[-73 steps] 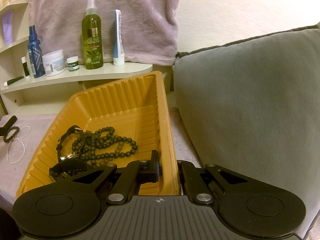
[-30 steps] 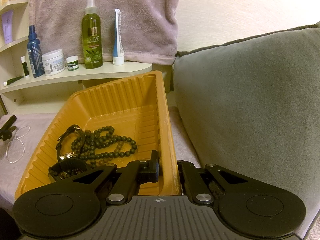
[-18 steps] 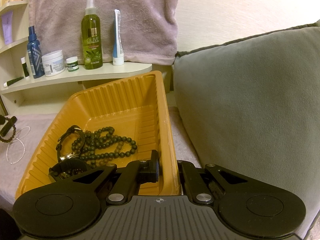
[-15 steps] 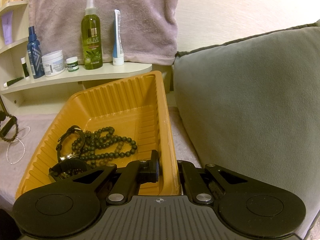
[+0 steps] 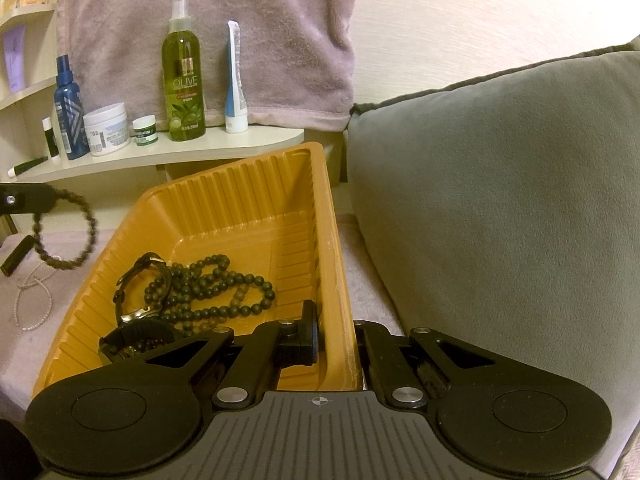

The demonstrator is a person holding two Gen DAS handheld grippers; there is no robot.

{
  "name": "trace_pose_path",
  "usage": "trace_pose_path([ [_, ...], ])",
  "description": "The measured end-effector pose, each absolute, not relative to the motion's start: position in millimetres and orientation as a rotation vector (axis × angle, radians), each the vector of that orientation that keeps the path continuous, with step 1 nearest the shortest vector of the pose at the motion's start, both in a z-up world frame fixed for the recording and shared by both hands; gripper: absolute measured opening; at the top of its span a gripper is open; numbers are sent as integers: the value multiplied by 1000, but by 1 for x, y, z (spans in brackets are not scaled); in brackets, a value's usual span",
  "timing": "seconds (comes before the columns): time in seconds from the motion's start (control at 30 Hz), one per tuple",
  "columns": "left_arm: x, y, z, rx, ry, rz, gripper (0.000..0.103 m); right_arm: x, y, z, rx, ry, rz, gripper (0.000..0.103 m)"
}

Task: Organize jewelry
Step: 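Carry the bead bracelet with the left gripper into the tray and release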

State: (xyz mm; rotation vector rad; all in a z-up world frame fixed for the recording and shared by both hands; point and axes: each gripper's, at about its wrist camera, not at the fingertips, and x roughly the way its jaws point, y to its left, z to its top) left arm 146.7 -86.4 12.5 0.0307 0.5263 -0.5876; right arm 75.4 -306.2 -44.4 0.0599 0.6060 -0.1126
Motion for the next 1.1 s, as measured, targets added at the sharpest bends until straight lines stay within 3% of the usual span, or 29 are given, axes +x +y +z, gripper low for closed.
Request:
trace_pose_path([
  [0.57,135,-144,-2,58,570,-721,7,74,-307,-44,70,605,-111,4],
  [0.63,134,-144,-4,63,579,-719,16,74,-307,-44,69,604,-111,4],
  [1.1,139,-73,-9,16,576,-477,20,74,-308,-45,72,604,-111,4],
])
